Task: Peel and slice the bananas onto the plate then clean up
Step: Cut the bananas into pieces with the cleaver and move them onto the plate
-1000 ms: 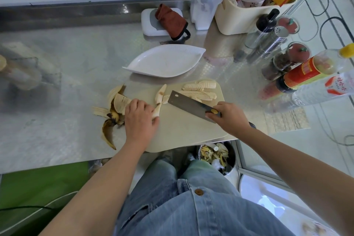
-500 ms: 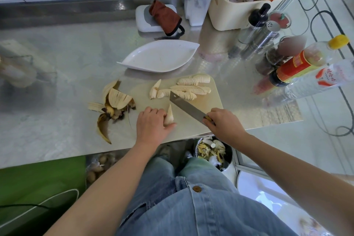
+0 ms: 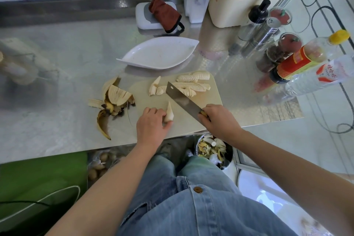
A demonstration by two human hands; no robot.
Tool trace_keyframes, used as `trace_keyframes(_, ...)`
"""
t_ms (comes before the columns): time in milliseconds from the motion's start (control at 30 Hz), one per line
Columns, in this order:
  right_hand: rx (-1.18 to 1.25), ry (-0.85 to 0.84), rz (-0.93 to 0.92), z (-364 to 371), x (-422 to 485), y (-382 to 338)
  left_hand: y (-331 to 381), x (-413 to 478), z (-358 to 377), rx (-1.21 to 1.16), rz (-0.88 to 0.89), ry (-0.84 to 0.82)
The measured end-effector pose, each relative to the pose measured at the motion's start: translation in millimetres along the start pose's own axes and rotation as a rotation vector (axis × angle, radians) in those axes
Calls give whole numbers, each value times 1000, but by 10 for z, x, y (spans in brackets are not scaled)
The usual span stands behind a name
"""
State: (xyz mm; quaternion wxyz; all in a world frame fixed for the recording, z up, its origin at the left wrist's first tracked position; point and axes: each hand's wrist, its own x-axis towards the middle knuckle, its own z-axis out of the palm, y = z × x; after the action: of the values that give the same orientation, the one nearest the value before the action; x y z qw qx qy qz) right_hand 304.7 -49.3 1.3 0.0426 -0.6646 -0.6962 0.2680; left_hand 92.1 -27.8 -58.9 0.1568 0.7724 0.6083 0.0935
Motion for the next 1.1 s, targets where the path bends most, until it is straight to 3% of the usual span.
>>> trace_keyframes(767, -34, -103, 63, 312, -57, -155, 46, 19, 41, -22, -58, -22)
trace_keyframes(1100, 3, -50, 37, 212, -28, -148, 41, 26, 44, -38, -51, 0)
